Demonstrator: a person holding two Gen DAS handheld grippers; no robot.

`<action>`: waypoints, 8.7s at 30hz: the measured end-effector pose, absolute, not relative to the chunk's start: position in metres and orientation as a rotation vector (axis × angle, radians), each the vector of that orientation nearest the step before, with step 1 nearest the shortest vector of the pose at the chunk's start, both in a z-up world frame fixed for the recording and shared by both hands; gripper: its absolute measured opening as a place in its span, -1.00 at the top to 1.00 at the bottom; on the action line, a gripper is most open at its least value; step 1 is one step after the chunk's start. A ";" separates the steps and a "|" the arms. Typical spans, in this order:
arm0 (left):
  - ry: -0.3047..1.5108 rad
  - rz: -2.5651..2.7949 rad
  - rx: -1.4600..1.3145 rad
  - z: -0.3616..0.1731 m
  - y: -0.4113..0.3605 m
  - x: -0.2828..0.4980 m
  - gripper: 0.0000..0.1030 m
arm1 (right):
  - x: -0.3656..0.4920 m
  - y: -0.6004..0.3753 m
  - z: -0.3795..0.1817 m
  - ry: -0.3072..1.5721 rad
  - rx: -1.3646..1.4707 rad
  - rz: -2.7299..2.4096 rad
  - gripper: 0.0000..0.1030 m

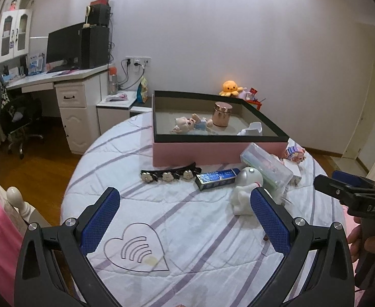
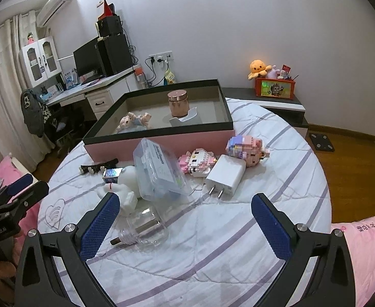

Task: Organize rigid objects
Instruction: 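Move both tools back toward the astronaut figure and clear case, then grasp the white astronaut figure with left tool while right tool grasps clear case, then carry astronaut and clear case over the pink box and open both tools, then move both tools back toward the hair clip and white charger, then grasp the black flower hair clip with left tool while right tool grasps white charger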

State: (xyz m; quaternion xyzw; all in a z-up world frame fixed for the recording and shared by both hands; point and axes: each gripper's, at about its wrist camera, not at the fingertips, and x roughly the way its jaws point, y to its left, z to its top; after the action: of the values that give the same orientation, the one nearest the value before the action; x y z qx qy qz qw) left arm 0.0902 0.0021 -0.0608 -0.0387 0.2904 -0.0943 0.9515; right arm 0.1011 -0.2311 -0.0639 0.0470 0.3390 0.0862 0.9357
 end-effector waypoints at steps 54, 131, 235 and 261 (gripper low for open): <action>0.855 -0.337 -0.163 -0.110 -0.067 0.155 -1.00 | 0.154 -0.201 -0.100 0.723 -0.251 0.390 0.05; 0.652 -0.374 -0.096 -0.041 -0.017 0.154 -0.03 | 0.167 -0.194 -0.038 0.662 -0.105 0.499 0.36; 0.677 -0.121 -0.049 -0.072 -0.008 0.106 -1.00 | 0.108 -0.262 -0.060 0.670 0.068 -0.005 -1.00; 0.910 -0.057 -0.012 -0.112 0.022 0.186 -1.00 | 0.183 -0.273 -0.106 0.935 0.125 0.056 -1.00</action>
State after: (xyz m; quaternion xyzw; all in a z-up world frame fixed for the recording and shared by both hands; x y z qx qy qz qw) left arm 0.1856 0.0219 -0.1124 -0.0057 0.4393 -0.0276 0.8979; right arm 0.1829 -0.2729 -0.1059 0.0602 0.4504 0.0269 0.8904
